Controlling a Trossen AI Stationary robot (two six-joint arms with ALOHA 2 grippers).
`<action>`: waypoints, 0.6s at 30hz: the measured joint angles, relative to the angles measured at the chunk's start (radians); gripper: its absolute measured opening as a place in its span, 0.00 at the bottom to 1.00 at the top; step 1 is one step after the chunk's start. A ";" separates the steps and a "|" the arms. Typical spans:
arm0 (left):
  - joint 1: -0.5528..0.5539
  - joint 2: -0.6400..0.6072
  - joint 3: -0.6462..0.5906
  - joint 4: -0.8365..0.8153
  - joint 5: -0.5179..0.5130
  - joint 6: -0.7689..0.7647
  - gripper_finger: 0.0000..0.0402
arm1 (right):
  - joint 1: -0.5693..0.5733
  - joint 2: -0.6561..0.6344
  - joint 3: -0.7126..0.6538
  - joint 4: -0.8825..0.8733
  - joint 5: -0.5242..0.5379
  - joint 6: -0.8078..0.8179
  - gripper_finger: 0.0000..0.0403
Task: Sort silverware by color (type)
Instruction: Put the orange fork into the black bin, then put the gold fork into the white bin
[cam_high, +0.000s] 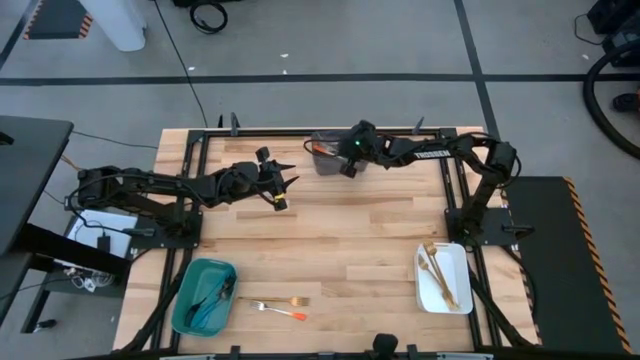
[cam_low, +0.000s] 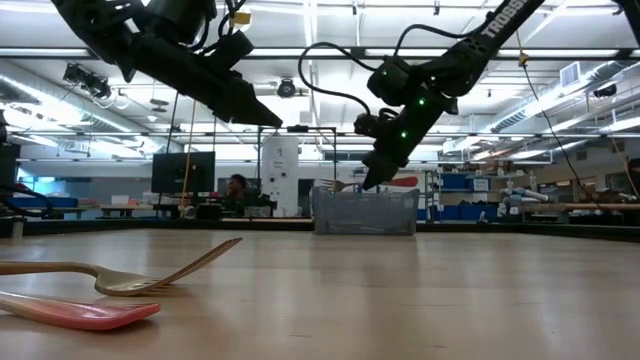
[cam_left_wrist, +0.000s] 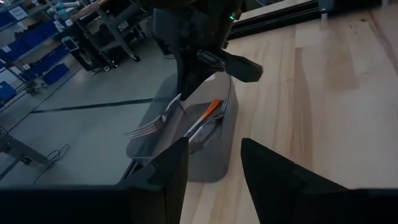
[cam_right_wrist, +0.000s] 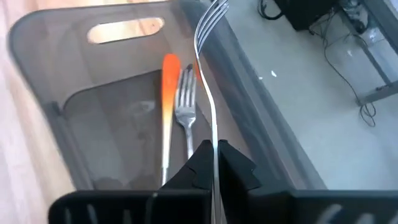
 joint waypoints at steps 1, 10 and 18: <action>0.000 0.000 0.000 0.001 0.000 0.000 0.39 | -0.002 0.000 0.000 0.005 0.000 0.010 0.05; -0.005 0.000 0.000 0.000 0.001 -0.002 0.39 | -0.019 -0.001 0.000 0.019 -0.053 0.073 0.12; -0.005 0.000 0.000 0.000 0.001 -0.005 0.39 | -0.017 -0.001 0.000 0.024 -0.059 0.096 0.19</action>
